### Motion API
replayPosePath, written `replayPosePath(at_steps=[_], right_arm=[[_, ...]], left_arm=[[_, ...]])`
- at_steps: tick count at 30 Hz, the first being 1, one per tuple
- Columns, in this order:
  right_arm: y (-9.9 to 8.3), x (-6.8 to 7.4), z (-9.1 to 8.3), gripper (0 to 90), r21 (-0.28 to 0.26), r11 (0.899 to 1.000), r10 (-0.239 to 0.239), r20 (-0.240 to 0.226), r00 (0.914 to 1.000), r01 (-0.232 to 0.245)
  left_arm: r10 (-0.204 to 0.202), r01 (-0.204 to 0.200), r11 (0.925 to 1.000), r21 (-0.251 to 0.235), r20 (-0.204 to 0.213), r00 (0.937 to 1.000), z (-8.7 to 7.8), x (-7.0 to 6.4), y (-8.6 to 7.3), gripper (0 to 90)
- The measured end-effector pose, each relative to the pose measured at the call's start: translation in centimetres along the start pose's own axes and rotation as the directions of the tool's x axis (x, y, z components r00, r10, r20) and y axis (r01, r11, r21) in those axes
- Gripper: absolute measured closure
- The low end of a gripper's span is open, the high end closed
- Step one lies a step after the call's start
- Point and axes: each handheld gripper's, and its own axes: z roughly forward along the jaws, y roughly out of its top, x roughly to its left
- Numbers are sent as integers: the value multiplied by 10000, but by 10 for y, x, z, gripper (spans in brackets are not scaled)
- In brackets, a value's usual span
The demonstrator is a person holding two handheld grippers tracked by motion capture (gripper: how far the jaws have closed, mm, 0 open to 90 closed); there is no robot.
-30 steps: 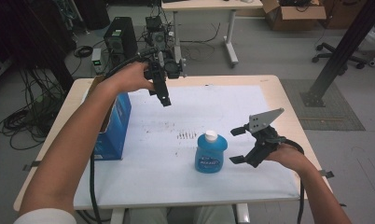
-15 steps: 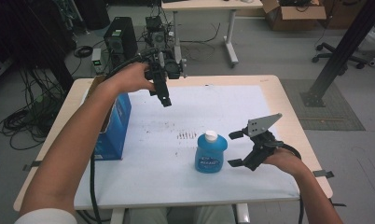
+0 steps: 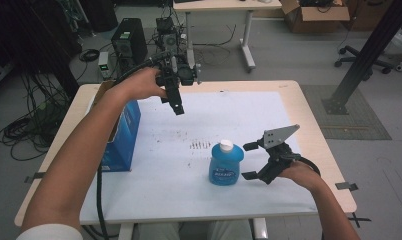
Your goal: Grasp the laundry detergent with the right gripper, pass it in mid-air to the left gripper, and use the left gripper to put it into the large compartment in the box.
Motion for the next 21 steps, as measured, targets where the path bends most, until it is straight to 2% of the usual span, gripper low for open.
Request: replayPosePath(at_steps=[21], right_arm=[[-1, 1, 26, 26, -189, 9998, -75, -229, 9997, 71]], left_arm=[[21, -21, 10000, 26, -29, 10000, 1, -1, 1, 64]])
